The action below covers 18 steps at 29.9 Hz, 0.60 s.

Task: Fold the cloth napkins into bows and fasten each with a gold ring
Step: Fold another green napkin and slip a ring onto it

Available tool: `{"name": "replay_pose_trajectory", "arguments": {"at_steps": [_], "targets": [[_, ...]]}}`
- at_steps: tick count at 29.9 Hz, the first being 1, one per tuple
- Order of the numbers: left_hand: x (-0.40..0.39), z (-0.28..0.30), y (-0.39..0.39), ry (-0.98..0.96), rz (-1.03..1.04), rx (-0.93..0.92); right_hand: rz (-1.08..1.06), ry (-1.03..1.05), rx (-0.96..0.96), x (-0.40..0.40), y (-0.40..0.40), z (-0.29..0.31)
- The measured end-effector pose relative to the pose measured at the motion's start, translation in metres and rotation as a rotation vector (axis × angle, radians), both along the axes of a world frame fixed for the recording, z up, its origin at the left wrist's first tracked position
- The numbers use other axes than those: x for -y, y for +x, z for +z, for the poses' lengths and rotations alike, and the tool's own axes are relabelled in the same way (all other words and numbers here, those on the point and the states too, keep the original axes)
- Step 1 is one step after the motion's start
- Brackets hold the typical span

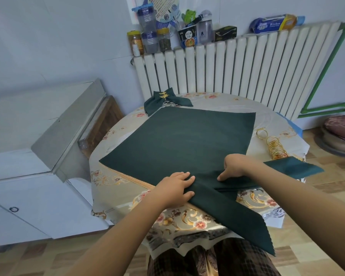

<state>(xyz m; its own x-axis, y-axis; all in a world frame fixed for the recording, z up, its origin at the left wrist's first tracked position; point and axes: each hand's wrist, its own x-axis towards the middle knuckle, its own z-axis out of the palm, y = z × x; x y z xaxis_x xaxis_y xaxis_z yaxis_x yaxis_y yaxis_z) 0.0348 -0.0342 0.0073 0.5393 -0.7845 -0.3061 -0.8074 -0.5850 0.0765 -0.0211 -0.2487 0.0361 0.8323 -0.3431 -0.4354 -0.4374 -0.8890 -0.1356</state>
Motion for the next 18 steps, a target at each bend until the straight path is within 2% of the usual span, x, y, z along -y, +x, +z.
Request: {"name": "replay_pose_trajectory", "arguments": {"at_steps": [5, 9, 11, 13, 16, 18], "targets": [[0.002, 0.003, 0.0, 0.01, -0.004, 0.023, 0.011, 0.0, 0.057, -0.018, 0.008, 0.0], [0.004, 0.007, -0.001, -0.011, -0.048, 0.135, -0.037, 0.059, 0.093, -0.026, 0.01, -0.006], [0.005, 0.007, -0.001, -0.01, -0.03, 0.055, -0.13, 0.146, 0.098, -0.025, 0.008, -0.004], [0.006, 0.008, 0.0, -0.031, 0.022, -0.074, -0.251, 0.34, 0.101, -0.027, 0.005, 0.0], [0.007, 0.016, 0.003, -0.094, 0.1, -0.221, -0.488, 0.811, 0.066, -0.034, -0.002, 0.007], [0.008, 0.024, 0.005, -0.161, 0.2, -0.363, -0.568, 1.058, 0.037, -0.034, -0.007, 0.011]]}}
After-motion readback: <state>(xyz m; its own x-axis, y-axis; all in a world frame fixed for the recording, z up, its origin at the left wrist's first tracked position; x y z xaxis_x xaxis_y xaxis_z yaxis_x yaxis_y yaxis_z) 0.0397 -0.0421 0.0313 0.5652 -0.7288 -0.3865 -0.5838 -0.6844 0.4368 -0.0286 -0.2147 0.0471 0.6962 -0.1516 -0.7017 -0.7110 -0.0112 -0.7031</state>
